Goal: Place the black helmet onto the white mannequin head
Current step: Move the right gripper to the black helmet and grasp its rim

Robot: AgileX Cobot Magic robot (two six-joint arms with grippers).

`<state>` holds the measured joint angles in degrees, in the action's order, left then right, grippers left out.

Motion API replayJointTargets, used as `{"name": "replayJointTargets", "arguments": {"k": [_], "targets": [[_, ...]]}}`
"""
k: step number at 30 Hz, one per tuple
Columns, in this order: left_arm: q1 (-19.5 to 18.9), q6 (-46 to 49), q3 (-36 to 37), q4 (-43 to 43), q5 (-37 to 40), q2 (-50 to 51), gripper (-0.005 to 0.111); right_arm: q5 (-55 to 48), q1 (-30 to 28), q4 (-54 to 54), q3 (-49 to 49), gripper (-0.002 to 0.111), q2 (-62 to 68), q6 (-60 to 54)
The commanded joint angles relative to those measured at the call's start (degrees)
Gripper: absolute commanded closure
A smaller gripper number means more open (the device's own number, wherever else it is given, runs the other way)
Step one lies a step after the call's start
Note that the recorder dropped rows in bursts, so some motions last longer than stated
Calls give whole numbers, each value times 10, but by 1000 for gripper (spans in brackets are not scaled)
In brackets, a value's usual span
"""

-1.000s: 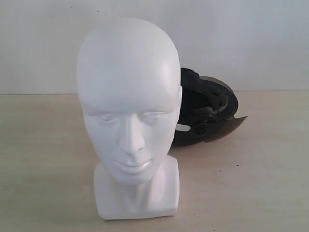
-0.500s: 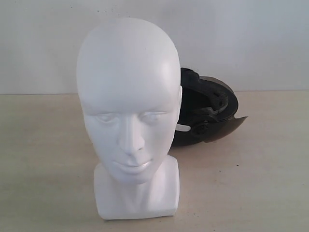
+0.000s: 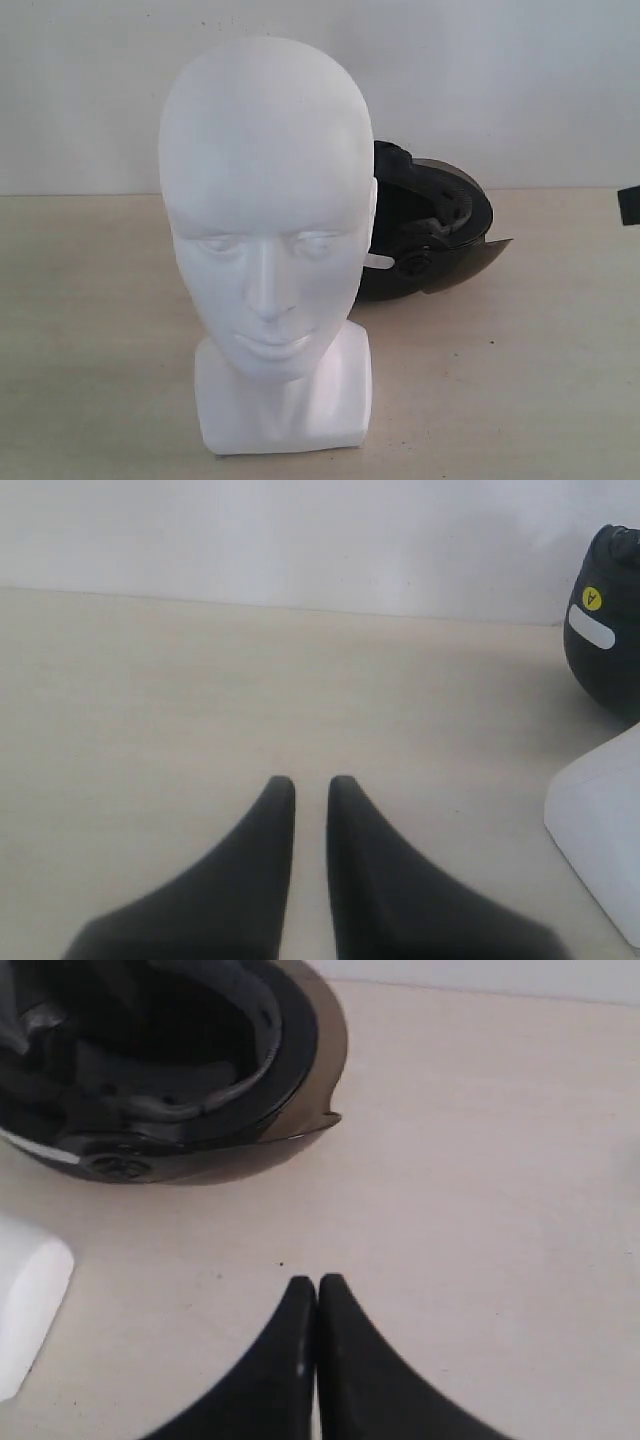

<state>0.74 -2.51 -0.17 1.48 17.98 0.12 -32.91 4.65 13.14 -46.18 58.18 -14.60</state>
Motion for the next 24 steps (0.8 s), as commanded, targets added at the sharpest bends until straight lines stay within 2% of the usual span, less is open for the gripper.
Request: {"name": "replayJointTargets", "arguments": {"k": [1,3,5,6,8,11,16,19,24], "targets": [[-1,-5,2,2,0,-1,94,-18,-1,131,-17,107,37,-218],[-1,-5,2,2,0,-1,94,-52,-1,187,-42,99,76,-319],[-1,-5,2,2,0,-1,94,-103,-1,217,-81,76,123,-424],[-1,-5,2,2,0,-1,94,-116,-1,224,-102,55,148,-458],[-1,-5,2,2,0,-1,94,-114,3,225,-125,37,181,-538],[-1,-5,2,2,0,-1,94,-79,25,224,-128,38,208,-639],[-1,-5,2,2,0,-1,94,10,80,210,-128,38,243,-730],[-1,-5,2,2,0,-1,94,59,98,217,-128,38,259,-730],[-1,-5,2,2,0,-1,94,65,98,227,-128,38,308,-729]]}}
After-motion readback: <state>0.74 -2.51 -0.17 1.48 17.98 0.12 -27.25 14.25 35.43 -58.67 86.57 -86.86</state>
